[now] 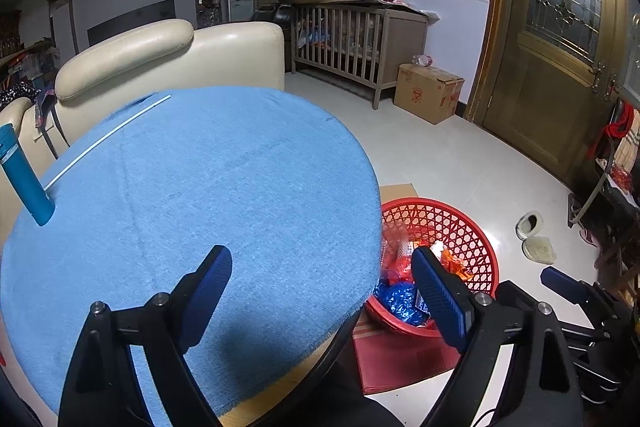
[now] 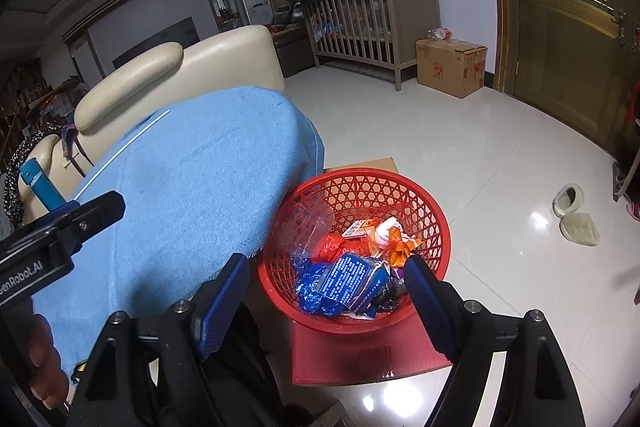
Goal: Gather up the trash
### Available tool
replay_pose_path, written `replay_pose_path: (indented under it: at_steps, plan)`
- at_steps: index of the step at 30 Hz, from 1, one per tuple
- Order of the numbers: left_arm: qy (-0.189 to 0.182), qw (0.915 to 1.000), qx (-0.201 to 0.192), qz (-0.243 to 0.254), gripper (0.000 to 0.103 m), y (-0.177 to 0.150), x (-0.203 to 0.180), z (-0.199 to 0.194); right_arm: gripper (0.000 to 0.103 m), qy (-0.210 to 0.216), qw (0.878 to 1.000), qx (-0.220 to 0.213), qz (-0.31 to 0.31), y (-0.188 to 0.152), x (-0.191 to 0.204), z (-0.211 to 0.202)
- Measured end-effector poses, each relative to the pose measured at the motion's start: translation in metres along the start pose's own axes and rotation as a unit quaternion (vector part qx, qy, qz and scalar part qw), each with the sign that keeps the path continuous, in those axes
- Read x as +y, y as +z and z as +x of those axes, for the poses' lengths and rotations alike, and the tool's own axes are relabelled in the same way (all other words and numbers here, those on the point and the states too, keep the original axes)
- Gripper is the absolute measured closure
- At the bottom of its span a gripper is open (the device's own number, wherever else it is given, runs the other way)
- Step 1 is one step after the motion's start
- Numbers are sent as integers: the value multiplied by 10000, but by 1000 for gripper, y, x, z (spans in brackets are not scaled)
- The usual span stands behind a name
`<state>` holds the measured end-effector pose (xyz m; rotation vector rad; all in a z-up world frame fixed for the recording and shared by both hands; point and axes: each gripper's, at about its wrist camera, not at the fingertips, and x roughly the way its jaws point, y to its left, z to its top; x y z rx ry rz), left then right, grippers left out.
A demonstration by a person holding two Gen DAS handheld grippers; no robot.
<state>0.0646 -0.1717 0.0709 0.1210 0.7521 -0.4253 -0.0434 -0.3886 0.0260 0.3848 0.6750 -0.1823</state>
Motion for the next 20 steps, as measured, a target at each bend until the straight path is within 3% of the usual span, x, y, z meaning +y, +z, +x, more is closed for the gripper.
replay_pose_path:
  at_steps: [20]
  plan:
    - [-64, 9999, 17, 137, 12, -1, -4, -1, 21, 3, 10000, 40, 11, -3, -1, 3]
